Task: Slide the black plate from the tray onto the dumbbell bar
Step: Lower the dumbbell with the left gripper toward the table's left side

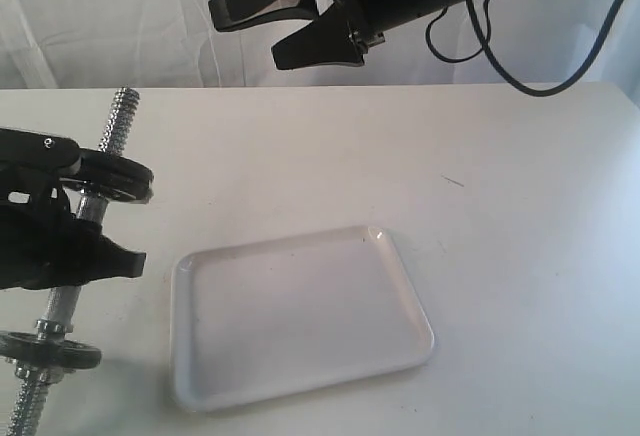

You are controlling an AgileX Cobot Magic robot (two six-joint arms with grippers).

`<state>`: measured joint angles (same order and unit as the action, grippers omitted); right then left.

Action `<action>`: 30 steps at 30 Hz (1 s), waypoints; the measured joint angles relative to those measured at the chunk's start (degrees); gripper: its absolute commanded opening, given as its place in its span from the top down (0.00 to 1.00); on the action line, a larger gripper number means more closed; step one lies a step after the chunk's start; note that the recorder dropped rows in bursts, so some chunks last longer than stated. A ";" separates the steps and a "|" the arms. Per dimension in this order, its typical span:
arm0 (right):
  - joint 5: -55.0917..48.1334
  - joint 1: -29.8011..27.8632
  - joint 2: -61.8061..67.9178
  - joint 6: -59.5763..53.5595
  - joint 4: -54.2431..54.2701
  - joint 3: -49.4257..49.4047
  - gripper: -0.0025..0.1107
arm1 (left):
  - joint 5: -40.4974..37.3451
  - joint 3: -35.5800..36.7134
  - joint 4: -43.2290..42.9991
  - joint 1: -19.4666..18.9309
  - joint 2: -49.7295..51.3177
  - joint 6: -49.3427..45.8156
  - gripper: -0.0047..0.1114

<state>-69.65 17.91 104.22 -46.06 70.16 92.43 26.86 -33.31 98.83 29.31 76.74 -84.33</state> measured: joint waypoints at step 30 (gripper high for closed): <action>0.00 0.00 0.00 0.21 0.22 0.00 0.05 | -2.67 -0.76 0.00 0.00 12.53 25.40 0.96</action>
<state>-69.65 17.91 104.22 -45.85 70.38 92.43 24.19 -34.07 98.83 29.31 89.27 -58.94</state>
